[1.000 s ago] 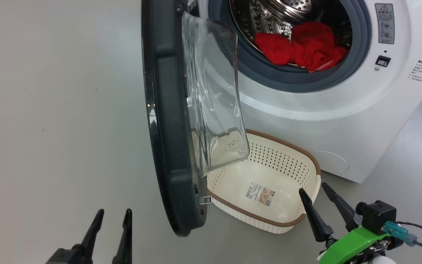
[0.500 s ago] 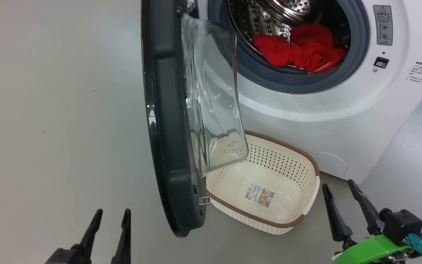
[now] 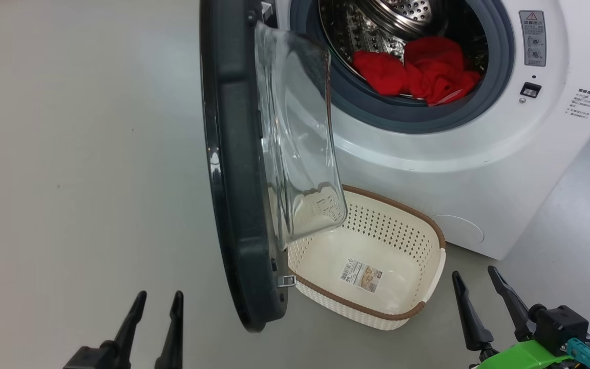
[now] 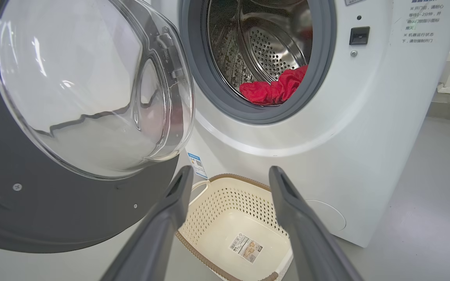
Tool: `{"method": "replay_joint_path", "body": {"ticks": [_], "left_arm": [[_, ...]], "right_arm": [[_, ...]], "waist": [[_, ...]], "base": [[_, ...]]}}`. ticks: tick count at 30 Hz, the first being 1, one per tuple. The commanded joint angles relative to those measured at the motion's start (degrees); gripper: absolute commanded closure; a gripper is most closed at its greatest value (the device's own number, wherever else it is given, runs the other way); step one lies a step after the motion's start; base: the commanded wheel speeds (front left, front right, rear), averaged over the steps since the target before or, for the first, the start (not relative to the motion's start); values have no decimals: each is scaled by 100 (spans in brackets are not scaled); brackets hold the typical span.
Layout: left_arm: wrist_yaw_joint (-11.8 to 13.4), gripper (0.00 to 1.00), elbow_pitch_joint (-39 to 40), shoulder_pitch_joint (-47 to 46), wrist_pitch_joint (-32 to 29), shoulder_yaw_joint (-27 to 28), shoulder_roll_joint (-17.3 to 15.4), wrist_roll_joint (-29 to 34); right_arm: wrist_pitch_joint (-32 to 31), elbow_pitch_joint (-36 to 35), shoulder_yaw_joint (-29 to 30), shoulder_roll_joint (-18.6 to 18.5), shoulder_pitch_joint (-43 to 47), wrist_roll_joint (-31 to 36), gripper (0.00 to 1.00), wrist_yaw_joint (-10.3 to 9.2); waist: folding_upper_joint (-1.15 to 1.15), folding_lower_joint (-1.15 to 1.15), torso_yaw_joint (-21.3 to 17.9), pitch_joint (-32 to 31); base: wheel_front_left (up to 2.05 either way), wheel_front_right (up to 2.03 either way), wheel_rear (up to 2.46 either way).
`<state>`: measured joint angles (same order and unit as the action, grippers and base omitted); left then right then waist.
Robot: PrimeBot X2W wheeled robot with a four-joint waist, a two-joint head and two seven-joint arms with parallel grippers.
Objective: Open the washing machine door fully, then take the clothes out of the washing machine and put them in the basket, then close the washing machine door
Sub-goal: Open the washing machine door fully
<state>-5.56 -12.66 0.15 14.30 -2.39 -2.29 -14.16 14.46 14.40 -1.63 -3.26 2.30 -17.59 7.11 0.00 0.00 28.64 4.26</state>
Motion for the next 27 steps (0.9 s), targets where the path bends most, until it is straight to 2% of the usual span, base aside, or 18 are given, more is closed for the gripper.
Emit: {"method": "replay_joint_path", "body": {"ticks": [1, 7, 14, 21, 27], "left_arm": [[-35, 100, 201, -126, 70, 168, -59, 25], [-62, 100, 528, -251, 70, 243, -59, -109], [-21, 100, 1786, -497, 70, 108, -59, -219], [45, 100, 2745, -558, 70, -701, -59, -216], [69, 100, 2648, -429, 70, -1495, -59, -232]], "right_arm": [[53, -148, -103, -12, -40, 51, 0, 37], [53, -146, -119, 6, -26, 53, 0, 37], [53, -166, -133, 18, -5, 60, 0, 37], [53, -184, -169, 24, -15, 74, 0, 37], [53, -204, -164, 28, -31, 80, 0, 37]], "waist": [[0, 0, -3, -10], [0, 0, -4, -26], [0, 0, -21, -51], [0, 0, -79, -53], [0, 0, -124, -20]], "base": [[0, 0, 0], [0, 0, 0], [0, 0, 0], [0, 0, 0], [0, 0, 0]]}}
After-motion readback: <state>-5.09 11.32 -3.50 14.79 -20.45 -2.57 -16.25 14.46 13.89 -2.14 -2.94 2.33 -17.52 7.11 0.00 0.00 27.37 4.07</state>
